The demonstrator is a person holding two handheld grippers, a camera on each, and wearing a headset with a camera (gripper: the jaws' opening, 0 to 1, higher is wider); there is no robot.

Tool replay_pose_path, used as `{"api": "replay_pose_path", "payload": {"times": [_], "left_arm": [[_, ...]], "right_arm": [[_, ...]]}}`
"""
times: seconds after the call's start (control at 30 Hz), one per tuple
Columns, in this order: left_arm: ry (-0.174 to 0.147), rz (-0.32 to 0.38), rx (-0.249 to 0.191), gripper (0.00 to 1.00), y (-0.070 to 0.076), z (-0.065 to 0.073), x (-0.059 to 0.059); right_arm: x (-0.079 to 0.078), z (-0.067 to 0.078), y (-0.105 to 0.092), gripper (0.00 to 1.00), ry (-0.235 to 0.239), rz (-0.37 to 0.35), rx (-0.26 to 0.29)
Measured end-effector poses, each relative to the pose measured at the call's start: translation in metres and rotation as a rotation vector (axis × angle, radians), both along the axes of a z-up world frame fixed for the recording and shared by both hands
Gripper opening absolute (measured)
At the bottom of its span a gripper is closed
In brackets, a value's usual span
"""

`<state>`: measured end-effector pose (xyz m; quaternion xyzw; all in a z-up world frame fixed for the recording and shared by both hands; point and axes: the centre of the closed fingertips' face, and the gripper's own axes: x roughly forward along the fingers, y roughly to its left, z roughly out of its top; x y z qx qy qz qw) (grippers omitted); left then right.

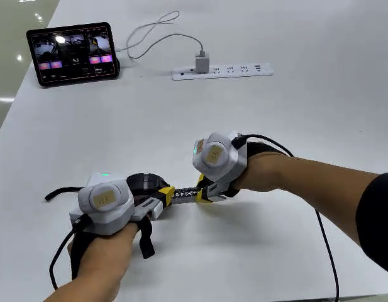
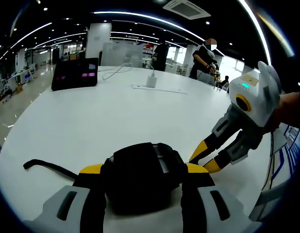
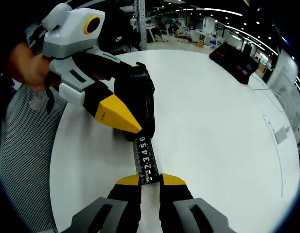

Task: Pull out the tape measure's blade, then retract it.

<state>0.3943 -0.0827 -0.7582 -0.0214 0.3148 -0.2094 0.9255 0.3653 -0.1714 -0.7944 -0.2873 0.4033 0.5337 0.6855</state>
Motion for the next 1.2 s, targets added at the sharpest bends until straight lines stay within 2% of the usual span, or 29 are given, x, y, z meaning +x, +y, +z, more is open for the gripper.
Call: {"api": "replay_pose_path", "payload": {"times": [0.43,1.03,1.2], "left_arm": [[-0.001,-0.002,-0.005,0.58,0.000,0.000,0.000],[0.001,0.000,-0.008,0.58,0.000,0.000,0.001],[0.002,-0.002,-0.007,0.58,0.000,0.000,0.001]], "right_arm": [[0.000,0.001,0.011,0.10,0.006,-0.001,0.048],[0.001,0.000,0.025,0.10,-0.010,0.014,0.074],[0.002,0.000,0.027,0.10,0.003,-0.004,0.097]]}}
